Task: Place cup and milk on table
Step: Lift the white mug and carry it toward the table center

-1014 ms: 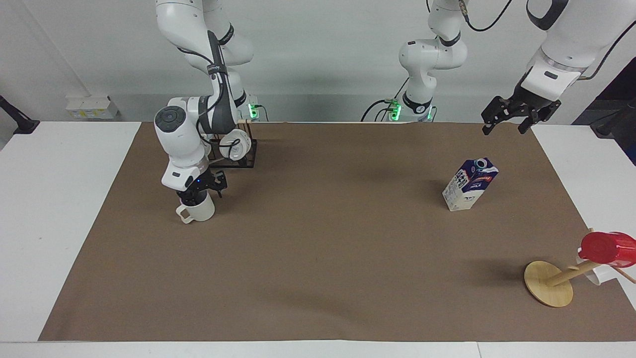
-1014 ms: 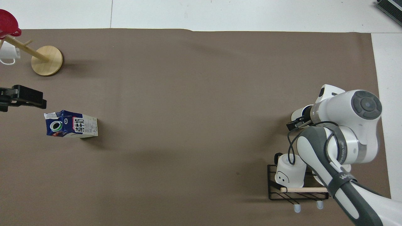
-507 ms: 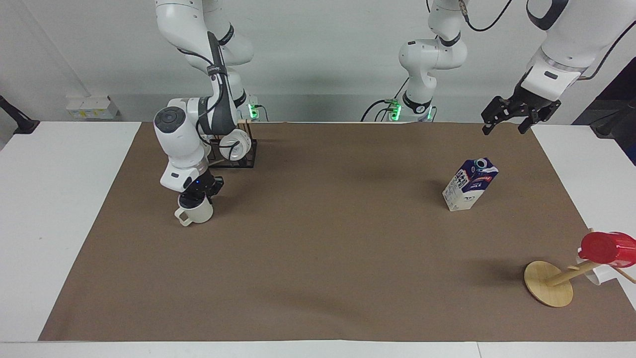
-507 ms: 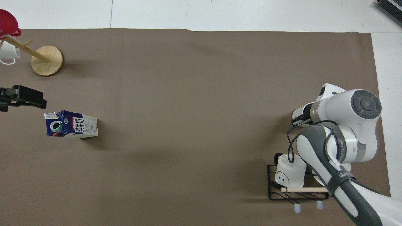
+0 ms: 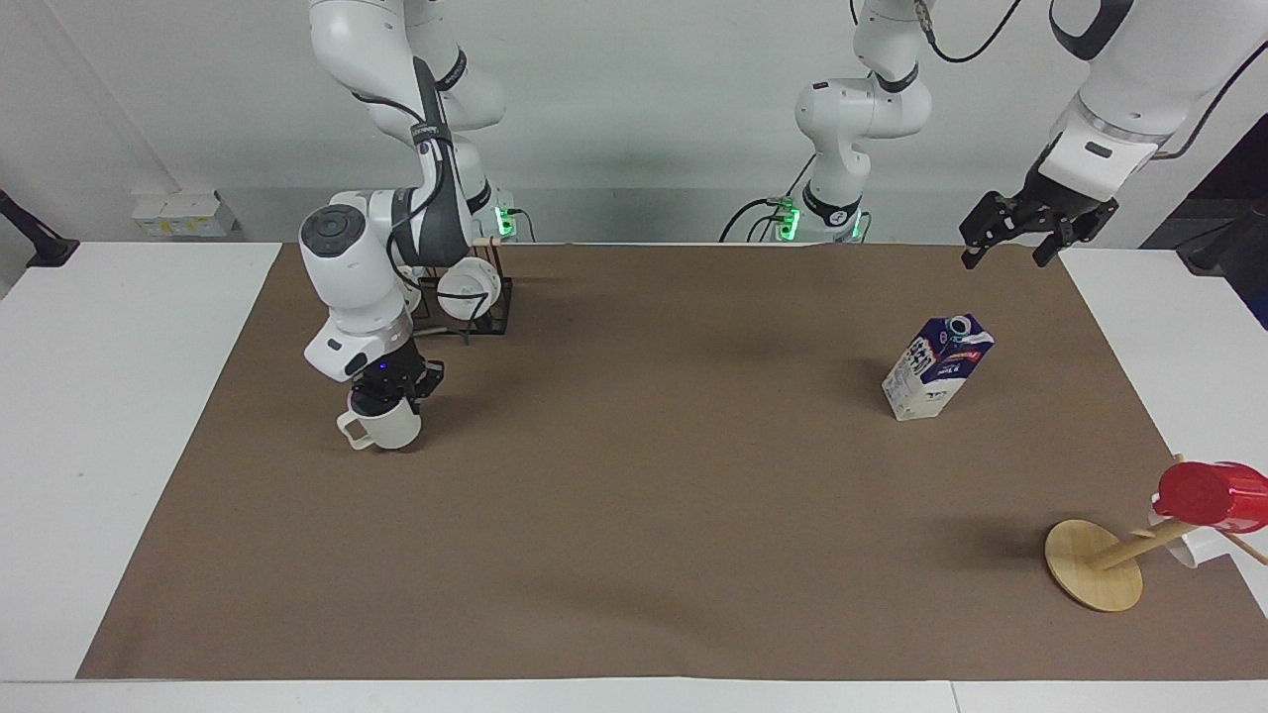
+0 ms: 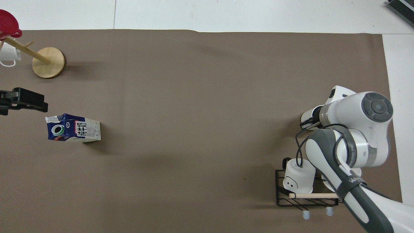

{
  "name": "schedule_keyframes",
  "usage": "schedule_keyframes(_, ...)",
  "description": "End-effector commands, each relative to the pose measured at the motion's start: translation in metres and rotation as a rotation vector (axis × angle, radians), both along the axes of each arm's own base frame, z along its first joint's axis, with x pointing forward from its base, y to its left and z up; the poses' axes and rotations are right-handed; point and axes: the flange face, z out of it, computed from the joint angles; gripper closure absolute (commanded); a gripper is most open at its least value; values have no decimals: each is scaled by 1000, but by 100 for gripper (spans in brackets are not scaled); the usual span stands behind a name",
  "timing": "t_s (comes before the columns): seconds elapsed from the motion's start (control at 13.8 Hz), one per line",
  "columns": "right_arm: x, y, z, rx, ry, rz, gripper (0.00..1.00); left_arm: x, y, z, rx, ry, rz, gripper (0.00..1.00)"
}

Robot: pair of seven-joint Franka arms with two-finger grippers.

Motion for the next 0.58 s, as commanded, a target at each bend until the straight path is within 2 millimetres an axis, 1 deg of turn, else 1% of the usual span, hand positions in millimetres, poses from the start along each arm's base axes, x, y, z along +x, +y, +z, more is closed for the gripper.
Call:
schedule_keyframes(0.0, 11, 20, 38, 7, 10, -32, 100, -4, 1, 6, -9, 7, 9, 0)
schedule_keyframes(0.14, 14, 41, 61, 6, 26, -44, 100, -4, 2, 6, -7, 7, 10, 0)
schedule_keyframes(0.29, 15, 65, 74, 4, 26, -7, 100, -4, 2, 6, -7, 7, 9, 0)
schedule_keyframes(0.43, 10, 105, 79, 0, 11, 20, 100, -4, 1, 6, -9, 7, 9, 0)
schedule_keyframes(0.51, 8, 121, 81, 2, 5, 16, 100, -4, 1, 6, -9, 7, 9, 0)
